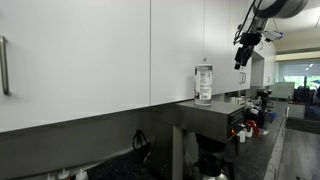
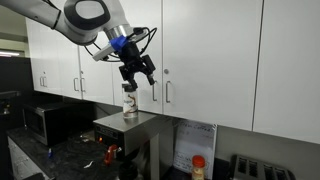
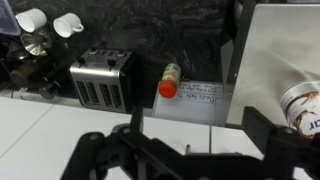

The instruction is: Open the cabinet, retrieve the sugar, and then close the cabinet door

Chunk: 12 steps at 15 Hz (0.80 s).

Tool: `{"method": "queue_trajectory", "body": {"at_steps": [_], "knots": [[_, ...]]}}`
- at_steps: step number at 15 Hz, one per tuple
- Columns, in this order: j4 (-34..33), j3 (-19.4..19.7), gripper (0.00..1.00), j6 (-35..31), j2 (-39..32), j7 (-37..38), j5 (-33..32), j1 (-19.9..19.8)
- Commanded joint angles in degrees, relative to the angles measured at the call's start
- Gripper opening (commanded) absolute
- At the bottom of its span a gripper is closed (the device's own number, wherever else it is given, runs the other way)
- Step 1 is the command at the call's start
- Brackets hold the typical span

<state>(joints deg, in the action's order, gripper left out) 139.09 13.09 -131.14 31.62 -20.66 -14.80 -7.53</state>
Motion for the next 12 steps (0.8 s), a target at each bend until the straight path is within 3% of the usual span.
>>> {"method": "queue_trajectory", "body": {"at_steps": [1, 11, 12], "knots": [[1.74, -2.64, 1.00, 7.59, 4.15, 3.02, -2.99, -2.78], [1.43, -3.28, 1.00, 24.75, 13.27, 6.67, -0.47, -0.57], [0.93, -2.36, 1.00, 22.27, 11.91, 5.89, -1.53, -0.22]]}}
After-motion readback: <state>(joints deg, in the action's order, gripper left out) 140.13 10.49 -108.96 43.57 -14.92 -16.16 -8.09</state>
